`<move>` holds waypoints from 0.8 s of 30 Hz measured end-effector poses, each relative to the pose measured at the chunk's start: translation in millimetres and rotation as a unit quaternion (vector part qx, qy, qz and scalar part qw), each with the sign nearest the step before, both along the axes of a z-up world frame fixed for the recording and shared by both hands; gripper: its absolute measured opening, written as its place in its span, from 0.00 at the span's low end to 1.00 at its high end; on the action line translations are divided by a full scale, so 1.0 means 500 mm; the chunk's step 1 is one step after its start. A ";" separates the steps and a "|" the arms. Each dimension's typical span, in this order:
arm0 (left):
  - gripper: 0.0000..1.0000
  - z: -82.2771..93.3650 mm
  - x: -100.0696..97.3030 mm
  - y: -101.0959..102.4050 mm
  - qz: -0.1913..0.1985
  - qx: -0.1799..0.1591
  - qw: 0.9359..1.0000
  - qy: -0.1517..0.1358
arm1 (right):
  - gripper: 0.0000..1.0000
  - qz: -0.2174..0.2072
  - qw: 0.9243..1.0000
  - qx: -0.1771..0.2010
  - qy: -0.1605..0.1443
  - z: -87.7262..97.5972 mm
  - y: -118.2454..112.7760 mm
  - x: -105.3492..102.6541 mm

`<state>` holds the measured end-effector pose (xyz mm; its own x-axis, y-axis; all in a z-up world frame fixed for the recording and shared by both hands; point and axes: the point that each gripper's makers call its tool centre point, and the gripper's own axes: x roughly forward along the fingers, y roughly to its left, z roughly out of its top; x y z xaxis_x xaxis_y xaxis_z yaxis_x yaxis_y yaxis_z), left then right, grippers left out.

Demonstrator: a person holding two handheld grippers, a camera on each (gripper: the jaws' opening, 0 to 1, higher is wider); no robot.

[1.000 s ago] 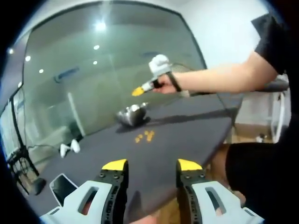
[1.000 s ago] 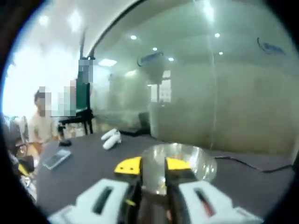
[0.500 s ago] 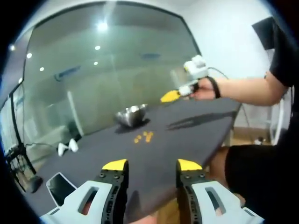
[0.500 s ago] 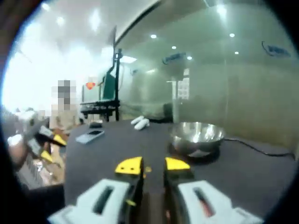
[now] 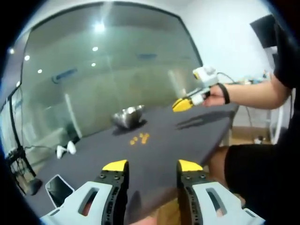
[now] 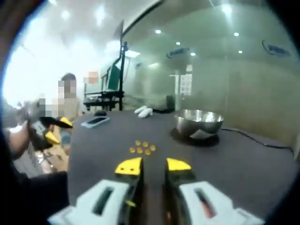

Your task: Pick up the QQ candy scattered on the table and place it into the stainless steel bowl on the table

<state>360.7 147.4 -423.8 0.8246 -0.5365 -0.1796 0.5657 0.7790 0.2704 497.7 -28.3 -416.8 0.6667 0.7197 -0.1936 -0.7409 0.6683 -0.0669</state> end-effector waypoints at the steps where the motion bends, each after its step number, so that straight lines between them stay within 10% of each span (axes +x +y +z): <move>1: 0.42 0.001 -0.001 -0.001 -0.001 -0.002 1.000 0.000 | 0.19 0.000 1.000 0.001 0.001 -0.001 0.000 0.000; 10: 0.42 0.000 -0.005 -0.007 -0.003 0.002 1.000 -0.002 | 0.19 0.000 0.998 -0.051 -0.022 -0.022 0.009 0.013; 24: 0.42 -0.010 -0.009 -0.007 -0.005 0.004 1.000 0.004 | 0.19 0.019 0.998 -0.041 0.032 -0.075 0.112 0.108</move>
